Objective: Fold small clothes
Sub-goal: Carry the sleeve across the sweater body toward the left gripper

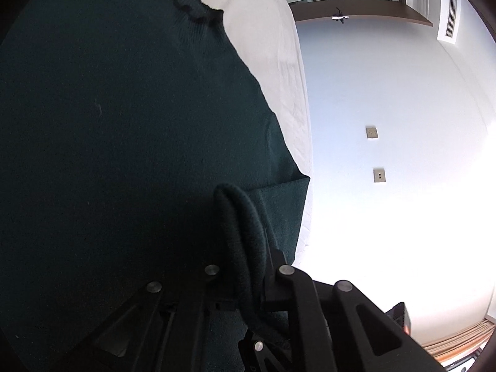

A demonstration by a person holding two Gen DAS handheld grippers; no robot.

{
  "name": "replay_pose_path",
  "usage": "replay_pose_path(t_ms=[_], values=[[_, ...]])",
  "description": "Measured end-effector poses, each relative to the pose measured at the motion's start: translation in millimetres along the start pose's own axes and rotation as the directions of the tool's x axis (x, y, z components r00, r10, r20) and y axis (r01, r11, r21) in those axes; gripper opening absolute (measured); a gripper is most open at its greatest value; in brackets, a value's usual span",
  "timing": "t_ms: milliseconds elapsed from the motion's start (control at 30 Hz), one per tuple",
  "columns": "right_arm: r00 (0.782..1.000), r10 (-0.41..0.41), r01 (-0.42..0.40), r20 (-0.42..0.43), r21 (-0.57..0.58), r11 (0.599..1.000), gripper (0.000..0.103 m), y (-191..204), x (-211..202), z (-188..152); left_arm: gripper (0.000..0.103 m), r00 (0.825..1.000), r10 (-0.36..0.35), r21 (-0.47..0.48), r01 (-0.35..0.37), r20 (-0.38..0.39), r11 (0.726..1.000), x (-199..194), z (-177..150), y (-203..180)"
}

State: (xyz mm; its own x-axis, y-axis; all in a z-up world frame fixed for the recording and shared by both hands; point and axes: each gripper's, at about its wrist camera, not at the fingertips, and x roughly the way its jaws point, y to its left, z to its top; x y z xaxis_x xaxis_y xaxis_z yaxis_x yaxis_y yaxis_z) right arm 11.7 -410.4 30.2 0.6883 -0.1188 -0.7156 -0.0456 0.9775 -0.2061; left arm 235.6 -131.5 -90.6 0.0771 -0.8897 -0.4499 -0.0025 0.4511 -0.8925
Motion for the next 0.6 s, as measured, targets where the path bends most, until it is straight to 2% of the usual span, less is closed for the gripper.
replay_pose_path(t_ms=[33, 67, 100, 133, 167, 200, 267, 333, 367, 433, 500, 600], values=[[0.999, 0.042, -0.042, 0.001, 0.04, 0.998, 0.023, -7, -3, -7, 0.008, 1.0, 0.009, 0.012, -0.01, 0.008, 1.0, -5, 5, -1], [0.997, 0.076, -0.077, 0.009, 0.092, 0.993, 0.037, -14, -7, -33, 0.007, 0.999, 0.029, 0.037, -0.029, 0.021, 0.999, -12, 11, -4], [0.994, 0.107, -0.109, 0.023, 0.143, 0.984, 0.049, -25, -11, -39, 0.007, 0.998, 0.048, 0.066, -0.05, 0.032, 0.997, -20, 17, -8], [0.989, 0.138, -0.147, 0.057, 0.203, 0.968, 0.07, -39, -16, -45, 0.007, 0.996, 0.071, 0.093, -0.075, 0.043, 0.993, -28, 24, -11], [0.98, 0.167, -0.191, 0.109, 0.263, 0.946, 0.078, -57, -20, -50, 0.007, 0.994, 0.098, 0.116, -0.104, 0.057, 0.988, -36, 29, -12], [0.969, 0.193, -0.234, 0.156, 0.317, 0.919, 0.079, -72, -27, -54, 0.007, 0.989, 0.128, 0.139, -0.138, 0.074, 0.981, -46, 37, -13], [0.952, 0.239, -0.301, 0.194, 0.428, 0.852, 0.08, -105, -27, -61, 0.007, 0.979, 0.175, 0.169, -0.191, 0.109, 0.967, -64, 51, -13], [0.93, 0.295, -0.368, 0.221, 0.558, 0.744, 0.08, -145, -11, -72, 0.007, 0.965, 0.219, 0.175, -0.243, 0.145, 0.954, -85, 63, -8], [0.918, 0.318, -0.395, 0.238, 0.627, 0.671, 0.08, -164, -5, -80, 0.007, 0.959, 0.235, 0.172, -0.262, 0.16, 0.95, -95, 68, -4], [0.902, 0.337, -0.421, 0.27, 0.727, 0.543, 0.08, -176, -14, -91, 0.007, 0.95, 0.258, 0.156, -0.286, 0.176, 0.946, -112, 78, 9], [0.9, 0.333, -0.413, 0.282, 0.797, 0.441, 0.08, -206, 7, -109, 0.007, 0.944, 0.279, 0.146, -0.305, 0.177, 0.941, -130, 86, 28], [0.879, 0.351, -0.433, 0.322, 0.846, 0.31, 0.08, -230, 19, -126, 0.007, 0.934, 0.313, 0.135, -0.338, 0.174, 0.932, -135, 89, 43]])
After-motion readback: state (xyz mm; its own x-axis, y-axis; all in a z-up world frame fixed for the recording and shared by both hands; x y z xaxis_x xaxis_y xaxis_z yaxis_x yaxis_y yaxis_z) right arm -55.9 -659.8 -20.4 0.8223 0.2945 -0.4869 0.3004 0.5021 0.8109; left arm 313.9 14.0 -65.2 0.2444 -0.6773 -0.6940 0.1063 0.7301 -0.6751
